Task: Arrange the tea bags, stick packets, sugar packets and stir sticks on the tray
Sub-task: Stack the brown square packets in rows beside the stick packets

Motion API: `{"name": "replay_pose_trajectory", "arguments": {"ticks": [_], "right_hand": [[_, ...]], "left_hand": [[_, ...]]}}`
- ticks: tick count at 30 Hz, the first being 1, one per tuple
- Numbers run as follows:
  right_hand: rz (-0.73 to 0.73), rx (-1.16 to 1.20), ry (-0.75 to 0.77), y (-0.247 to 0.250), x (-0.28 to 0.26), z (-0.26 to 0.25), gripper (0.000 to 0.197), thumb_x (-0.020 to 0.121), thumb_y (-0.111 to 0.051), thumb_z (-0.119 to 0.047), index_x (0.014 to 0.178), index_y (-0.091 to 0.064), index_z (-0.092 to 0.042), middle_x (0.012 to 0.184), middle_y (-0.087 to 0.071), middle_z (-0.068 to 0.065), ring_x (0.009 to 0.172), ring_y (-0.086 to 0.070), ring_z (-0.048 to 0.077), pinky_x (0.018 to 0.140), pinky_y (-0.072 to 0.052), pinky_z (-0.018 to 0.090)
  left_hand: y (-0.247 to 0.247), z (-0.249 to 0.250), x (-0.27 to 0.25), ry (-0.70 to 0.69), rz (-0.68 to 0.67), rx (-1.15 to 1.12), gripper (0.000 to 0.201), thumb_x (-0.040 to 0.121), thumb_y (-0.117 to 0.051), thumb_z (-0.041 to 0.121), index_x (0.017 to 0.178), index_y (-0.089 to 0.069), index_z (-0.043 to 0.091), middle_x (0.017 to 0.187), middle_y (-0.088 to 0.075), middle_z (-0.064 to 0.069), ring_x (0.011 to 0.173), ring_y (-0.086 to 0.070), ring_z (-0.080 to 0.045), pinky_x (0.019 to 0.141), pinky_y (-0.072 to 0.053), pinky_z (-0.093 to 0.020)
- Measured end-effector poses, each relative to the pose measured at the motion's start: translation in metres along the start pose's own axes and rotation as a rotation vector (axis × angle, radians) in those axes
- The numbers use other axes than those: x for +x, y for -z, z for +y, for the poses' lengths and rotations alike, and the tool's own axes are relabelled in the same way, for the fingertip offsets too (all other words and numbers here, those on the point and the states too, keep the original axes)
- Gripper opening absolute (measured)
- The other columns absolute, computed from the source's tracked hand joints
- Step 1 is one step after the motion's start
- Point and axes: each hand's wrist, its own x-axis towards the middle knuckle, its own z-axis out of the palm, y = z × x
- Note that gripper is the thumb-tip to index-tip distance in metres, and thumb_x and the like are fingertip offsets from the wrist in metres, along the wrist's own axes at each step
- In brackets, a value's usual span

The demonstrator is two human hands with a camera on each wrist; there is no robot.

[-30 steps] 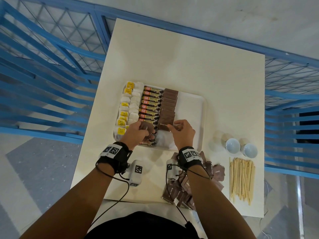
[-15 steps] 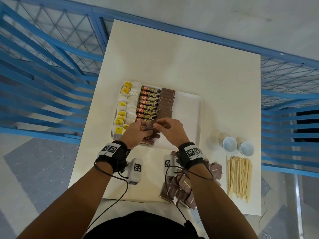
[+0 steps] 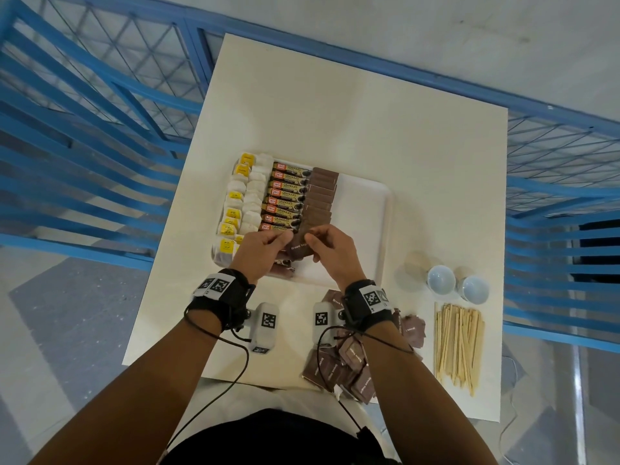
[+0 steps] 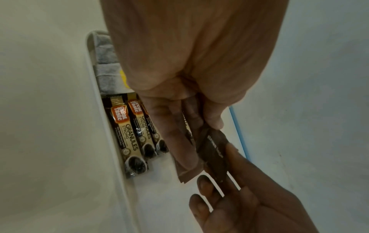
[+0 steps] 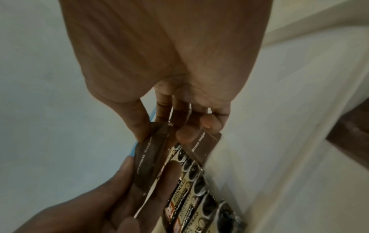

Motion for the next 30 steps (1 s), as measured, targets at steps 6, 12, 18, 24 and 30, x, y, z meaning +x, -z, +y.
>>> {"name": "replay_pose_trajectory", "arguments": {"ticks": [6,12,18,24,30], "right_hand": [[0.036,0.055,0.007,0.007,-0.002,0.0,0.008,0.09,-0.073,-0.018,0.086,-0.07,-0.012,0.081,-0.072,0.012,0.065,-0.059,0.016,0.063,-0.052,0.03],[0.105,0.109,-0.01,0.016,-0.004,0.004,0.012,0.091,-0.071,-0.015,0.08,-0.067,-0.013,0.071,-0.067,0.011,0.059,-0.058,0.019,0.058,-0.046,0.031],[0.142,-0.042,0.036,0.022,-0.01,0.017,0.013,0.091,-0.073,-0.026,0.083,-0.07,-0.017,0.064,-0.068,0.004,0.053,-0.059,0.014,0.061,-0.054,0.036],[0.03,-0.091,-0.018,0.026,-0.015,0.027,0.018,0.089,-0.075,-0.034,0.097,-0.073,-0.018,0.075,-0.074,-0.002,0.057,-0.064,0.009,0.059,-0.048,0.021],[-0.007,-0.172,-0.019,0.027,-0.014,0.032,0.011,0.085,-0.08,-0.026,0.092,-0.073,-0.022,0.08,-0.075,-0.004,0.065,-0.068,0.011,0.067,-0.056,0.022]], "left_hand": [[-0.008,-0.003,-0.004,-0.017,0.008,0.028,0.014,0.103,-0.06,0.023,0.106,-0.071,0.014,0.095,-0.076,-0.013,0.08,-0.077,-0.028,0.061,-0.064,-0.043],[-0.02,-0.018,-0.01,-0.016,-0.017,-0.007,0.019,0.094,-0.071,0.015,0.107,-0.069,0.002,0.09,-0.074,-0.016,0.074,-0.072,-0.027,0.067,-0.064,-0.041],[-0.024,-0.026,-0.011,-0.059,0.029,0.007,0.012,0.091,-0.073,0.005,0.099,-0.07,-0.003,0.079,-0.073,-0.014,0.065,-0.068,-0.022,0.063,-0.063,-0.037],[-0.02,-0.031,-0.01,-0.023,0.032,0.013,0.014,0.09,-0.074,0.004,0.101,-0.071,-0.005,0.078,-0.074,-0.013,0.065,-0.07,-0.022,0.063,-0.063,-0.036],[-0.012,-0.038,-0.015,0.001,0.061,0.04,0.014,0.099,-0.065,0.011,0.104,-0.07,-0.001,0.084,-0.073,-0.016,0.069,-0.071,-0.026,0.065,-0.064,-0.041]]}}
